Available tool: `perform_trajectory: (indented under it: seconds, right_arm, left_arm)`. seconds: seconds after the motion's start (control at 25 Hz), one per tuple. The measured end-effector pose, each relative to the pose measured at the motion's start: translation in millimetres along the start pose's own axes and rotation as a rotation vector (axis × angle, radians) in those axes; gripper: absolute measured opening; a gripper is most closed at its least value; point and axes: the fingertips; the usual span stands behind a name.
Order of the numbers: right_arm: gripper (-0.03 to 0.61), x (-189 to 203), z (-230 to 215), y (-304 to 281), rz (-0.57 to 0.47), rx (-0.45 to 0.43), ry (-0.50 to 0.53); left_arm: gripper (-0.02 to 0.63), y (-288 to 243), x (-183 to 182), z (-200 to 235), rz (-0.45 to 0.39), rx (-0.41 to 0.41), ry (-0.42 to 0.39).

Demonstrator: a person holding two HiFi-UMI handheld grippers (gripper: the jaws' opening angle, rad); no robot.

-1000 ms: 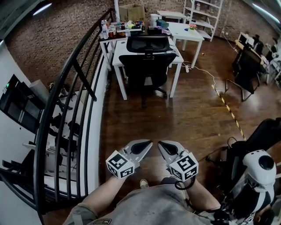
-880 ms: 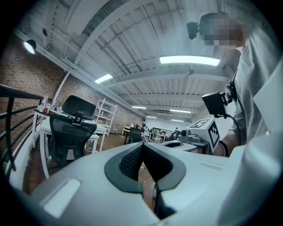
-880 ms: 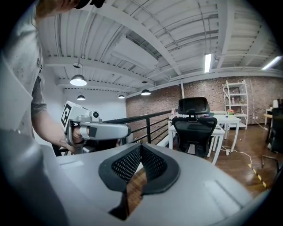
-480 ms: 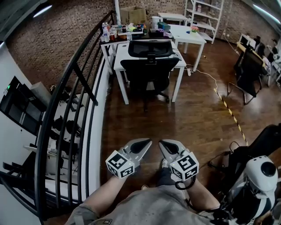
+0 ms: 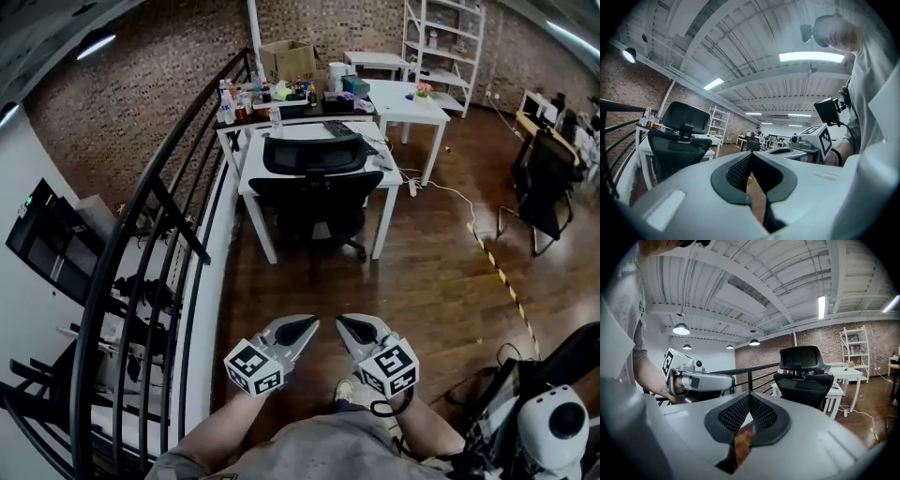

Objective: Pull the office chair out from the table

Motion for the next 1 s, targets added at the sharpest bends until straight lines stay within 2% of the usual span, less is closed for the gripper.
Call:
perform_trajectory:
  seconds: [0.4,0.72,0.88,1.0]
  right_arm:
    - [0.006,4.6,-121.1,-46.9,-0.013,-0.055,0.040]
    - [0.006,7.3,-164.3,-92.3,-0.007,-0.101,0.038]
    - [0.006,12.5,-187.0,-121.7,-0.003,-0.087,0.033]
    - [0.006,11.5,-212.5,-146.6,0.003,-0.059,0.032]
  left_arm:
    - [-0.014,-92.8,-46.7,71.3,-0.037,-0.071,-0.017]
    - [-0.014,-118.8,-68.5,125.7,-0.059,-0.127,0.007]
    - [-0.014,-128.4,-77.8,163.0,-0.060,-0.127,0.010]
    - [-0.014,-136.6,-97.8,199.0,-0.071,-0.128,0.007]
Point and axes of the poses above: the fingertips, and each gripper's own axes: y backward along the fingers, z to its left, x out of its underside, and after that the axes turned 15 degrees about y, right-handed
